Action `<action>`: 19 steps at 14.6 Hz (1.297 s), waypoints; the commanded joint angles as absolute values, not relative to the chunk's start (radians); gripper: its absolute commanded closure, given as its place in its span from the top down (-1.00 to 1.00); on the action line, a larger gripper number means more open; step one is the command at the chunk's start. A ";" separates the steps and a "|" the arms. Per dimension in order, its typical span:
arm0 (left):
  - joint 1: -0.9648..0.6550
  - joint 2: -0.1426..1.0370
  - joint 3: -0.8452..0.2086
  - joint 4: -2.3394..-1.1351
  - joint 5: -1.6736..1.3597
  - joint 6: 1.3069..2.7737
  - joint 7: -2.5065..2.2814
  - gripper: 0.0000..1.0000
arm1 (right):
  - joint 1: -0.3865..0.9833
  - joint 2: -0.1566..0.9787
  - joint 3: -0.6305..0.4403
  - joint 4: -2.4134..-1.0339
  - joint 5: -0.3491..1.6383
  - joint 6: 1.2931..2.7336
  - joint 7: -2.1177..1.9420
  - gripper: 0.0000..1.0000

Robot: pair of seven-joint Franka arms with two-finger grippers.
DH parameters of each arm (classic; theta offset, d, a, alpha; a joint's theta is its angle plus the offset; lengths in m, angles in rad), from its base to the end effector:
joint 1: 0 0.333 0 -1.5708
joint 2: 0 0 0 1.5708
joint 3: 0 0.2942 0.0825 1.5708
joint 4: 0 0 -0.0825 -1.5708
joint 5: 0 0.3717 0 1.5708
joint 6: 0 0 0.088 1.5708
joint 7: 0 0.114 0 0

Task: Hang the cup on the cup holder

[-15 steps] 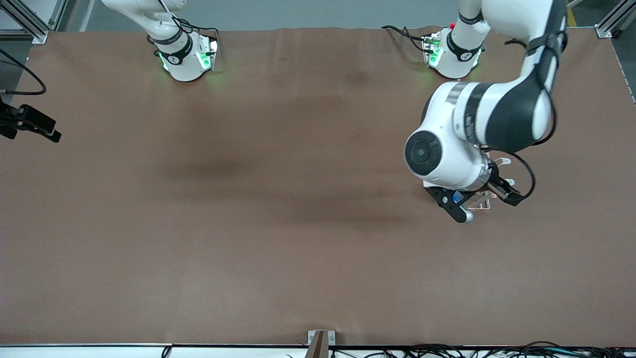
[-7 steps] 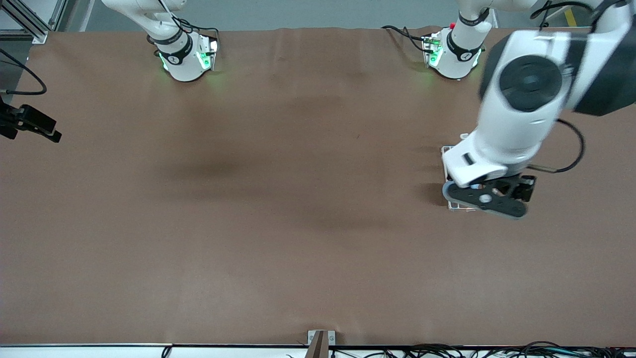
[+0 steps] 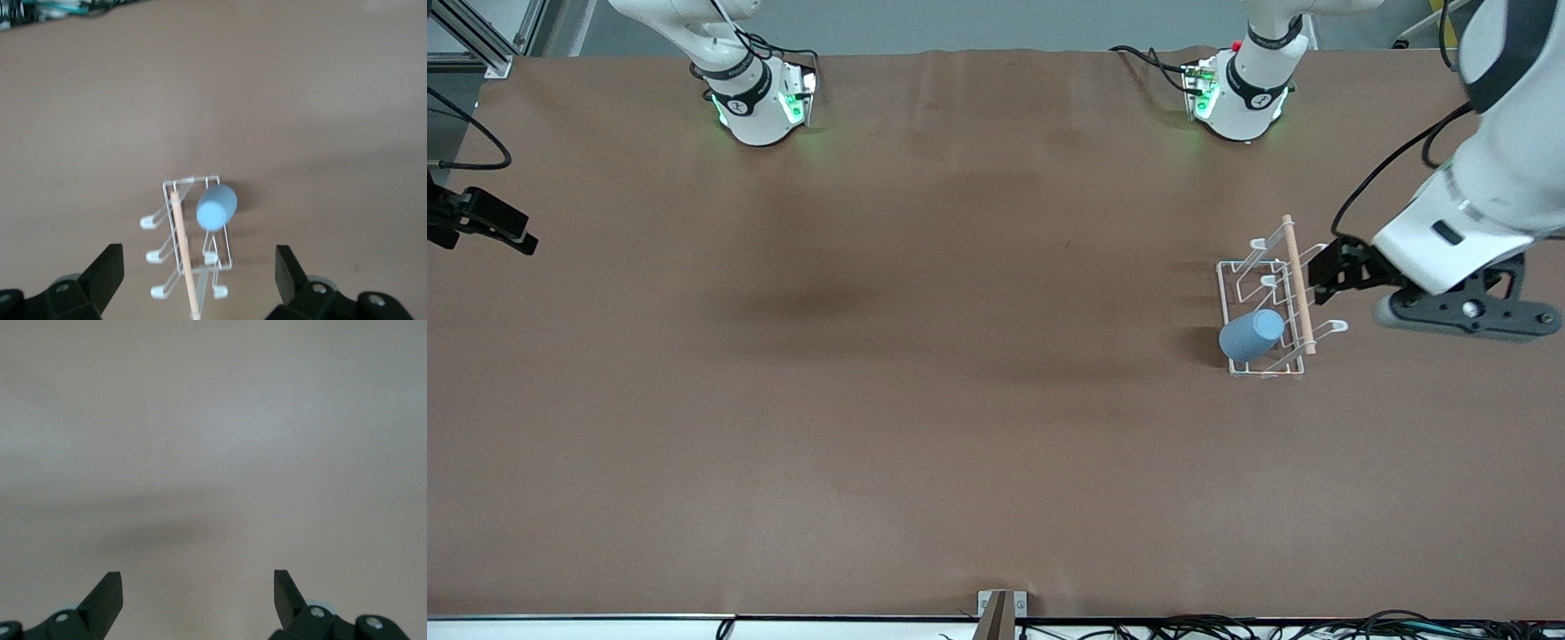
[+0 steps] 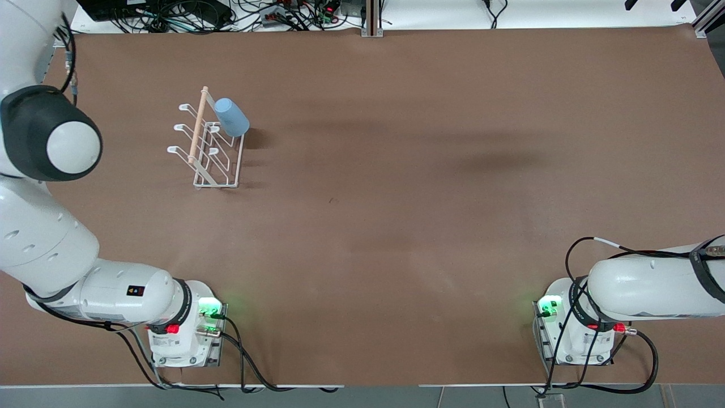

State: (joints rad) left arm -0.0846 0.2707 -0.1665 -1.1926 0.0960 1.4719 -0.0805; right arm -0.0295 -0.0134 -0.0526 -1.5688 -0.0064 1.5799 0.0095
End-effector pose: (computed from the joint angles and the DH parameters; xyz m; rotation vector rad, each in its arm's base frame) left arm 0.5944 -0.1242 0.6050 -3.0837 0.2384 -0.0310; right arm 0.5378 -0.0452 0.6047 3.1315 -0.1436 0.0380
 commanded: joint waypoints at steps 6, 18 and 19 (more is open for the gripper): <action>-0.011 0.005 -0.163 -1.518 0.022 1.486 -0.091 1.00 | -0.021 -0.029 -0.058 -1.586 -0.014 1.585 0.021 1.00; 0.012 -0.067 -0.144 -1.600 0.021 1.486 -0.080 1.00 | -0.021 -0.029 -0.058 -1.586 -0.014 1.586 0.021 1.00; 0.012 -0.067 -0.144 -1.598 0.023 1.486 -0.080 1.00 | -0.021 -0.029 -0.058 -1.586 -0.014 1.585 0.021 1.00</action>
State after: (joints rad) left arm 0.0029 -0.0529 -0.1415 -1.5919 0.0276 1.4918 -0.0824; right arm -0.0295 -0.0134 -0.0529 -1.5689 -0.0064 1.5799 0.0095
